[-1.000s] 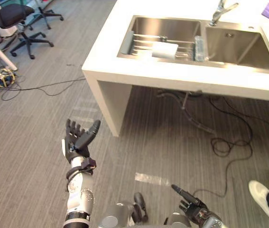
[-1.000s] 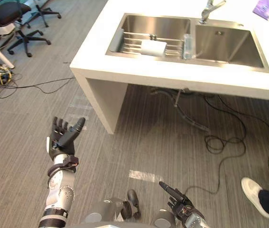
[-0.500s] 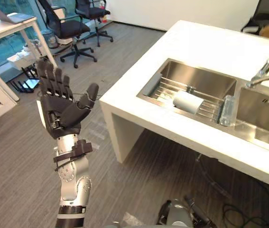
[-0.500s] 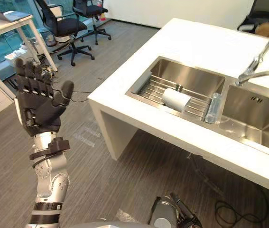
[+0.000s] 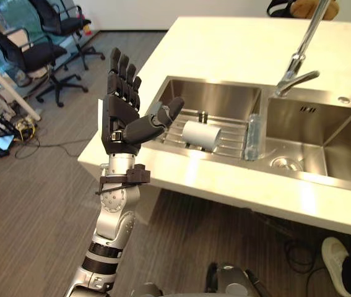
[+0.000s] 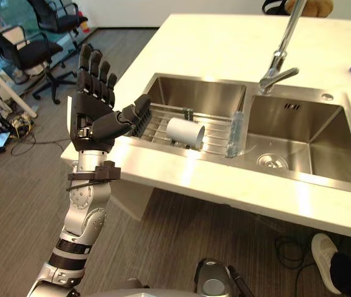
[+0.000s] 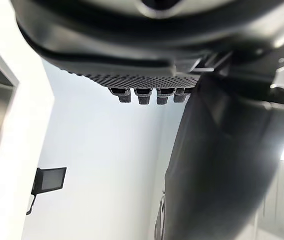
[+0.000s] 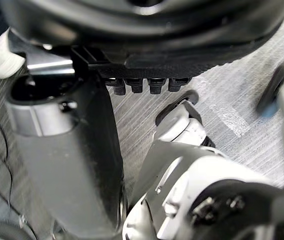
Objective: Walk over to the sink, pick up the cup, carry it to the dishwasher, place the cup inside the dishwasher, then close the dishwasher door
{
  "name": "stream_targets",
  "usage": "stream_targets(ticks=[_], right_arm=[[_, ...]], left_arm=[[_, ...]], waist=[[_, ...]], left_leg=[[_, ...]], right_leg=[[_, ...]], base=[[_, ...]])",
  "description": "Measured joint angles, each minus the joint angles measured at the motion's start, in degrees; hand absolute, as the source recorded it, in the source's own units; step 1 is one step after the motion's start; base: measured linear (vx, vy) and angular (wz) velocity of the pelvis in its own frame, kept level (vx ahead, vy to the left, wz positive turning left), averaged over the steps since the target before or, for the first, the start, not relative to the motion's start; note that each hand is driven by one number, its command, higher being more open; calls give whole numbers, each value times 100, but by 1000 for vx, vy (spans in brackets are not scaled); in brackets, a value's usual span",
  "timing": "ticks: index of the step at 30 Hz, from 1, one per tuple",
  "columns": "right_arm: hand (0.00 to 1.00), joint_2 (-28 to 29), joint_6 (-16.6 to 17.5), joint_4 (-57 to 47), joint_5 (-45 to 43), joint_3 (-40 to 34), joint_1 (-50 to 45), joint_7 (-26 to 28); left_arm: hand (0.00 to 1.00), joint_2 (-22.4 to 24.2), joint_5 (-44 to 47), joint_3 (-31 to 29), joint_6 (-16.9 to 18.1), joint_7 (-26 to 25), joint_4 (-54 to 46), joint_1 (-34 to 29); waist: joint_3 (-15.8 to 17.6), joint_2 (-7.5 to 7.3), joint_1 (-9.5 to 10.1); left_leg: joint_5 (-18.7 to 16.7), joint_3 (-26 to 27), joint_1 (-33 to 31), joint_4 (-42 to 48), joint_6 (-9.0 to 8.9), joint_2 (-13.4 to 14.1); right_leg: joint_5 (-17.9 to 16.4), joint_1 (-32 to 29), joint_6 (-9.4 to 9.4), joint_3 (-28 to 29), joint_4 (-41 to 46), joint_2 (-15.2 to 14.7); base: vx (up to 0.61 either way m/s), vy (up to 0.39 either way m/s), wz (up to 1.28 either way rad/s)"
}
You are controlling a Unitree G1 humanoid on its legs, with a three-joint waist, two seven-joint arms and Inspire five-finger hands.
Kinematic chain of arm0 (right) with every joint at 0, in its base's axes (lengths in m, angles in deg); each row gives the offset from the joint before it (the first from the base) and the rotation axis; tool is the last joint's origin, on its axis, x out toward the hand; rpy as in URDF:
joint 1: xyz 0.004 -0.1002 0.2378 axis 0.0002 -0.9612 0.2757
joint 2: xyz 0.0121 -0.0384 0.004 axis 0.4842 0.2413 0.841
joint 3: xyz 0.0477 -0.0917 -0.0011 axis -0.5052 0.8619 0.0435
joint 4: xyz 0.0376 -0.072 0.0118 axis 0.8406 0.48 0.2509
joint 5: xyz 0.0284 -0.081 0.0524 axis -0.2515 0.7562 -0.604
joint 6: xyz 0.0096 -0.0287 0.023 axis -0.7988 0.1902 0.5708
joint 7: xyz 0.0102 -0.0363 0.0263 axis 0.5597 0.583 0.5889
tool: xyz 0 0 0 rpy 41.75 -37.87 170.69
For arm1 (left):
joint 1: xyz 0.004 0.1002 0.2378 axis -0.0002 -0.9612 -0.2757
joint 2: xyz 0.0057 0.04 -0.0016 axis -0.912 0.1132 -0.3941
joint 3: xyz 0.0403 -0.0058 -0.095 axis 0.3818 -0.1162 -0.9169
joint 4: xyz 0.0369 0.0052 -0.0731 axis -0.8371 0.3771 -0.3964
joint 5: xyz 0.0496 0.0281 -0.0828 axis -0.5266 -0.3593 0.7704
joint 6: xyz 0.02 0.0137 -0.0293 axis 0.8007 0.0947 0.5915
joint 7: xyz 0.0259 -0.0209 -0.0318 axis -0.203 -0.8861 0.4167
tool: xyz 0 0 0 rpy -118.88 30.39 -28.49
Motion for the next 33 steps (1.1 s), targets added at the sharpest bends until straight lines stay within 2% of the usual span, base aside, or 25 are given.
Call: stream_targets(ticks=[2,3,4,5,6,7,9,11,12,14,15,17,19,22,25,27,30,33], right_arm=[[100,-134,-3,-66,119,213,-37,-1],[100,-222,-15,-66,184,305,-44,-7],[100,-266,-29,-123,224,309,-33,-18],[100,-271,-50,-165,222,311,-46,-33],[100,-254,-64,-211,213,354,-39,-67],[100,-111,-68,-315,175,393,-15,-72],[100,63,-70,-417,164,395,23,-106],[100,138,-57,-425,161,391,34,-121],[100,159,-49,-399,162,379,63,-120],[100,179,-26,-280,169,258,86,-105],[100,162,20,-189,174,132,82,-94],[100,187,95,-76,218,-65,92,-44],[100,210,137,-8,238,-283,81,1],[100,216,138,16,369,-394,85,92],[100,83,122,70,388,-392,92,209],[100,-5,72,131,383,-392,92,311],[100,-80,49,222,360,-387,96,422],[100,-105,-27,247,326,-384,106,526]], left_arm=[[100,-61,7,-23,2,39,-253,-123],[100,-113,42,-59,17,93,-380,-152],[100,-137,132,-151,17,134,-488,-159],[100,-128,184,-203,14,159,-525,-158],[100,-148,336,-317,-12,229,-560,-143],[100,-195,504,-434,-105,273,-614,-95],[100,-251,972,-584,-327,328,-669,-100],[100,-246,1231,-596,-567,327,-645,-105],[100,-247,1231,-572,-719,341,-612,-112],[100,-247,1228,-508,-886,416,-406,-120],[100,-249,1228,-414,-988,527,-158,-119],[100,-276,1221,-219,-1144,761,263,-115],[100,-347,1066,90,-1322,957,671,-113],[100,-603,369,568,-1717,1280,951,-122],[100,-818,-524,800,-1781,1428,913,-118],[100,-1008,-710,807,-1793,1434,839,-114],[100,-1284,-977,801,-1786,1321,654,-108],[100,-1405,-1268,740,-1618,1100,490,-107]], waist=[[18,-28,64],[22,-37,159],[-7,15,206],[-44,79,186],[-114,141,130],[-81,13,117],[-31,-91,129],[-42,-110,95],[-46,-101,62],[-121,13,7],[-193,125,-46],[-207,148,-163],[-207,155,-260],[-196,180,-397],[-176,285,-465],[-179,336,-476],[-181,348,-462],[-180,347,-451]], left_leg=[[104,74,-259,-551,-112,-92],[479,174,-329,-1182,-120,-153],[1484,252,-320,-1779,-32,-138],[2188,254,-312,-1926,-64,-111],[2214,269,-220,-1943,55,-107],[2171,276,-211,-1914,48,-201],[2135,292,-213,-1830,82,-250],[2100,294,-184,-1903,95,-298],[2089,287,-41,-2215,78,-352],[2063,260,305,-2987,39,-404],[2081,231,532,-3537,-10,-423],[2271,189,667,-3971,-74,-517],[2332,156,690,-4093,-67,-553],[2362,123,691,-4176,-59,-562],[2362,91,713,-4217,-59,-560],[2363,15,753,-4247,-60,-559],[2372,-13,772,-4293,-61,-568],[2381,16,773,-4350,-44,-590]], right_leg=[[-1,130,5,192,-127,-39],[1,200,109,325,-168,-93],[-34,243,311,520,-167,-86],[-48,262,406,589,-158,-47],[-54,276,578,700,-102,-69],[-46,211,653,795,-91,-159],[-2,200,708,828,-173,-236],[21,236,734,819,-311,-265],[52,276,733,804,-424,-269],[80,311,732,745,-537,-165],[80,309,732,690,-578,-73],[90,306,751,629,-629,-84],[123,327,787,574,-697,-96],[252,425,835,458,-945,-77],[436,595,884,352,-1288,-34],[540,743,901,252,-1497,-3],[633,832,912,225,-1683,23],[712,845,907,249,-1809,29]], base=[[215,79,-74],[231,123,-98],[256,146,-95],[320,184,-75],[314,173,-56],[282,147,-55],[181,69,-45],[120,53,-14],[77,58,1],[72,43,2],[44,18,8],[12,36,14],[1,32,13],[27,32,5],[39,35,1],[39,22,8],[13,27,4],[5,38,-5]])
